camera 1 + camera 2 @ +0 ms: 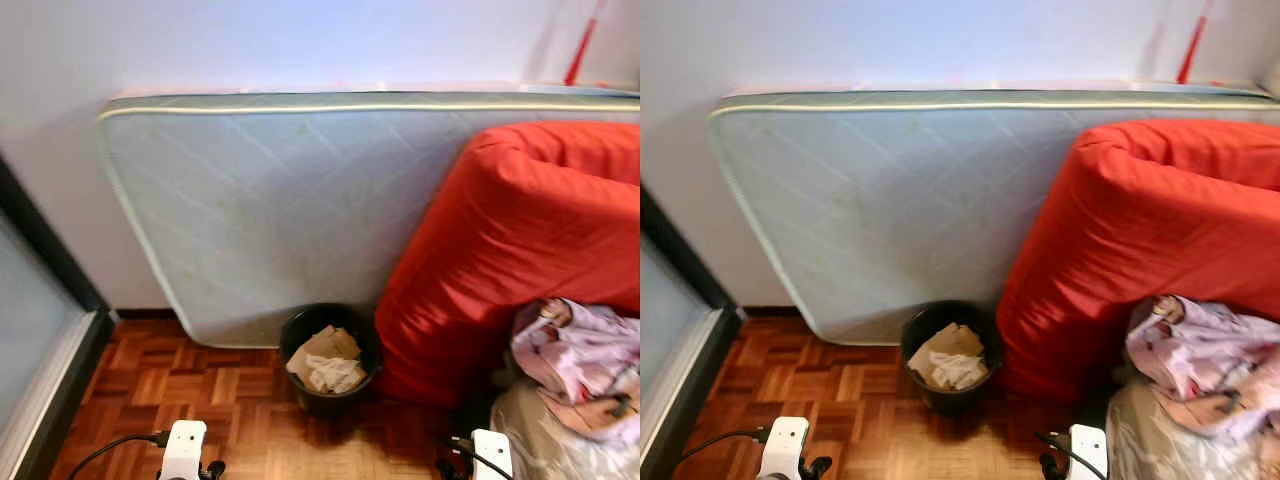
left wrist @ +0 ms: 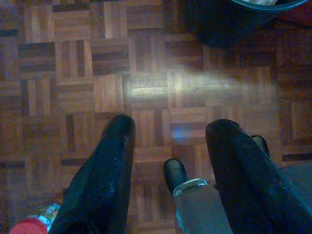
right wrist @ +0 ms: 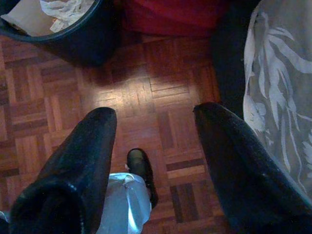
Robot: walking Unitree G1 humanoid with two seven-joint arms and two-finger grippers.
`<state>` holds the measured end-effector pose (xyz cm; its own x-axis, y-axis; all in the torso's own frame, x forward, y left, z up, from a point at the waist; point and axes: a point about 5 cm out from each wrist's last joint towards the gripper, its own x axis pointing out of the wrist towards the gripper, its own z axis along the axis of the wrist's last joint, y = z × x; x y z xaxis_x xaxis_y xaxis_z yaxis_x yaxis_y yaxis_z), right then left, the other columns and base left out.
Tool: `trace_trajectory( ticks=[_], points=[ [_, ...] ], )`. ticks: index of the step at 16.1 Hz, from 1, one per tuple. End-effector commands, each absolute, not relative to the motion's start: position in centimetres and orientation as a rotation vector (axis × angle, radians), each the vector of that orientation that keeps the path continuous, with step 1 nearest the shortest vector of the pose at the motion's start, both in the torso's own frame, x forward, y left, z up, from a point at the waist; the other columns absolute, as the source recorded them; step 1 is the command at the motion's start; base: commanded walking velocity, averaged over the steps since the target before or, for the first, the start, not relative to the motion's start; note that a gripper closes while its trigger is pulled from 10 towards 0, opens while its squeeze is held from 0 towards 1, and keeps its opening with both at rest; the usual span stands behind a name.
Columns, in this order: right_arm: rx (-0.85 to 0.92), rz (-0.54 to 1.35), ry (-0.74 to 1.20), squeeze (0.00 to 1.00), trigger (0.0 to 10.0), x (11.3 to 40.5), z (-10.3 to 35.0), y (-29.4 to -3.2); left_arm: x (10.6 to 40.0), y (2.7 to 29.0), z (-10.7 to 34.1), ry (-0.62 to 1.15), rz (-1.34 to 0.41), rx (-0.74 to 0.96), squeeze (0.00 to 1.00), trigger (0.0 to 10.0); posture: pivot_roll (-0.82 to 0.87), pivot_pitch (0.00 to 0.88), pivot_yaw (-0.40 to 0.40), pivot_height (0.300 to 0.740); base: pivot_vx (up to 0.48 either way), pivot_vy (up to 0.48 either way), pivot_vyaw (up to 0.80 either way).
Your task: Clean up the room
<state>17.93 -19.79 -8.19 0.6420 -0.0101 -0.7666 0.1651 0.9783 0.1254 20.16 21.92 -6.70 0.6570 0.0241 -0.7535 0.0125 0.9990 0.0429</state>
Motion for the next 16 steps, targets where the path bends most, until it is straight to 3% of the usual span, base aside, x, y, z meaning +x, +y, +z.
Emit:
trace_trajectory(
  ticks=[1, 4, 16],
  points=[
    [0.198, -0.096, 0.892, 0.00, 10.0, 17.5, -8.5, -19.6, 19.9, 22.0, -6.9, 0.863, 0.012, 0.054, 0.00, 10.0, -0.01, 0.002, -0.013, 0.740, 0.000, 0.000, -0.80],
    [0.206, -0.096, 0.892, 0.00, 10.0, 17.5, -8.5, -19.4, 20.1, 22.0, -6.7, 0.849, -0.003, 0.094, 0.00, 10.0, -0.01, 0.000, -0.009, 0.740, 0.000, -0.320, -0.80],
    [0.217, -0.106, 0.897, 0.00, 10.0, 17.5, -8.5, -19.3, 20.8, 22.0, -6.3, 0.827, 0.013, 0.056, 0.00, 10.0, -0.03, 0.000, -0.012, 0.740, 0.000, 0.000, -0.80]
  ],
)
